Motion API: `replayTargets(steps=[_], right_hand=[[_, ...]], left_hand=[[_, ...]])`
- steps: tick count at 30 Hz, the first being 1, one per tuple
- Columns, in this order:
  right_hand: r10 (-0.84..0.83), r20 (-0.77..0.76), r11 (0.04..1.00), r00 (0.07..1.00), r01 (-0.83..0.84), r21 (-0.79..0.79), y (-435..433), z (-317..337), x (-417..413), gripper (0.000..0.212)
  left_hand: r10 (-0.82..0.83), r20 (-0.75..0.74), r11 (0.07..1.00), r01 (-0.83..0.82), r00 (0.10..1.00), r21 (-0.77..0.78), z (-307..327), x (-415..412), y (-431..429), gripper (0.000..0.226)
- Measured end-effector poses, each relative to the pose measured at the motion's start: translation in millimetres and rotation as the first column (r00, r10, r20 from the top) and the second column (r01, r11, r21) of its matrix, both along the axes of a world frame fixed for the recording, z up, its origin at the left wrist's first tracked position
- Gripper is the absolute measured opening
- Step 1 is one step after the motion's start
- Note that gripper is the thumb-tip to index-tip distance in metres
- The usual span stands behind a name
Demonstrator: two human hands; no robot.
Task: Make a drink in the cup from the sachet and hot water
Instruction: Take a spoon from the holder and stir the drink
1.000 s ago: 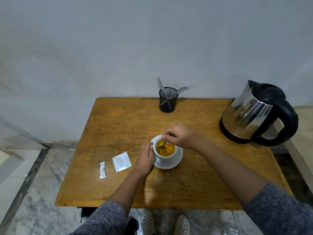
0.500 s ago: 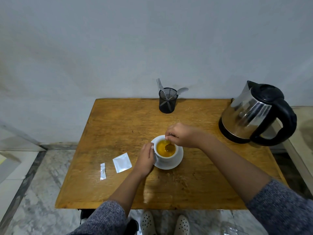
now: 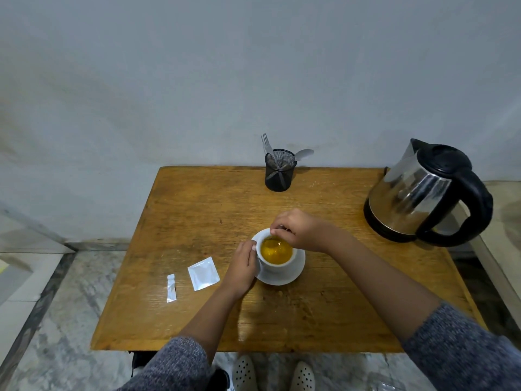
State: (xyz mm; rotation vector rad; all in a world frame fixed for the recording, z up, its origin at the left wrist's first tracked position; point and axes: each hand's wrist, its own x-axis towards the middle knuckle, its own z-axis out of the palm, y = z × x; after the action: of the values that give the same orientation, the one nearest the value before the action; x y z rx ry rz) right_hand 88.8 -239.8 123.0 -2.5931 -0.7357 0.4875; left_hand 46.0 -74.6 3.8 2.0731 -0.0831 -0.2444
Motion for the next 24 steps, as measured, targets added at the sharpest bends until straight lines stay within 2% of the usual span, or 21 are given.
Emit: replayTargets(steps=[7,13,24], right_hand=[[0.019,-0.018,0.998,1.000,-0.020,-0.053,-8,5,1,0.028],[-0.032,-0.053,0.994,0.998,0.037,0.098,-1,2,-2,0.025],[0.031,0.029,0.997,0.999,-0.029,-0.076,-1,3,2,0.031]], left_hand=[[0.008,-0.010,1.000,-0.007,1.000,0.023,-2,1,-1,0.028],[0.009,0.024,1.000,-0.009,1.000,-0.008,-3,1,-1,0.025],[0.012,0.008,1.000,-0.012,1.000,-0.004,0,0,-1,0.026]])
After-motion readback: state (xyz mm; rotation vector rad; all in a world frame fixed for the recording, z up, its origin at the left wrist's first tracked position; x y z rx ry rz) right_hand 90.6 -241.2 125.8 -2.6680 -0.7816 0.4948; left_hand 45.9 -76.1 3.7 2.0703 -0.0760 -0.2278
